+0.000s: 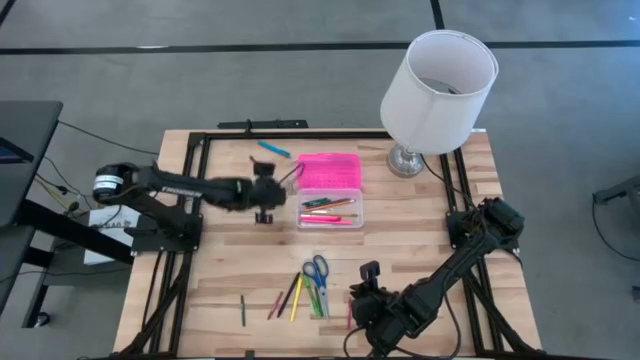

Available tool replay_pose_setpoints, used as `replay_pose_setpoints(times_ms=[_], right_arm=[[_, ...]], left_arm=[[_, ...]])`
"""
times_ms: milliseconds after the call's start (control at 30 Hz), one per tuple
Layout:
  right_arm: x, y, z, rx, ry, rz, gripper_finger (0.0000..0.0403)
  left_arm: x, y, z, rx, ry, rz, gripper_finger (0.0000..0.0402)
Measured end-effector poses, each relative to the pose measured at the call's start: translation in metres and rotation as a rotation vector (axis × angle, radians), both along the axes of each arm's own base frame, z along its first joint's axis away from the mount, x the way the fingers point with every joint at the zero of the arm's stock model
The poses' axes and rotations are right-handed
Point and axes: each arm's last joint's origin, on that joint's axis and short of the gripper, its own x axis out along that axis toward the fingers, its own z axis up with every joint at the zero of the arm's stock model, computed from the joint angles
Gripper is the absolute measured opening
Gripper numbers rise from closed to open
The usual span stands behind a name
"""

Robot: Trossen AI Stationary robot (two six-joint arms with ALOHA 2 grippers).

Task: Pick & place school supplies into a supply box
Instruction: Put the blue multi-color pen into the supply box

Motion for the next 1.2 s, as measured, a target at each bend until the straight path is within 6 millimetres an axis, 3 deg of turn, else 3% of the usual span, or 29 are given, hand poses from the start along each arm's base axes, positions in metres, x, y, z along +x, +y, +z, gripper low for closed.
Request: replay_pose_setpoints(times_ms=[133, 267, 467, 633, 767, 967, 1200], right_arm=[[-0.002, 0.002, 0.0, 0.009, -0.002, -0.009, 0.0063], [-0.009, 0.009, 0.0, 0.026, -0.009, -0.004, 0.0063], [-0.018, 0.018, 0.0, 0.053, -0.032, -0.012, 0.0063], [-0.014, 0.014, 0.001, 0.022, -0.075, -0.045, 0.0063], [-0.005, 0.004, 0.001, -0.002, -0.085, -0.079, 0.0063], [0.004, -0.012, 0.0, -0.02, -0.056, -0.128, 0.0063], [-0.003, -0.01, -0.001, -0.017, -0.045, -0.161, 0.0063]], left_arm=[[-0.011, 0.049, 0.002, -0.065, -0.038, 0.034, 0.012], [-0.028, 0.084, 0.002, -0.131, -0.065, 0.038, 0.012], [-0.048, 0.119, 0.006, -0.082, -0.085, 0.005, 0.012], [-0.058, 0.145, 0.007, -0.052, -0.144, -0.021, 0.012], [-0.055, 0.169, 0.001, -0.102, -0.141, -0.007, 0.012], [-0.036, 0.197, -0.013, -0.177, -0.026, -0.023, 0.012], [-0.016, 0.222, -0.022, -0.235, 0.076, -0.057, 0.012]])
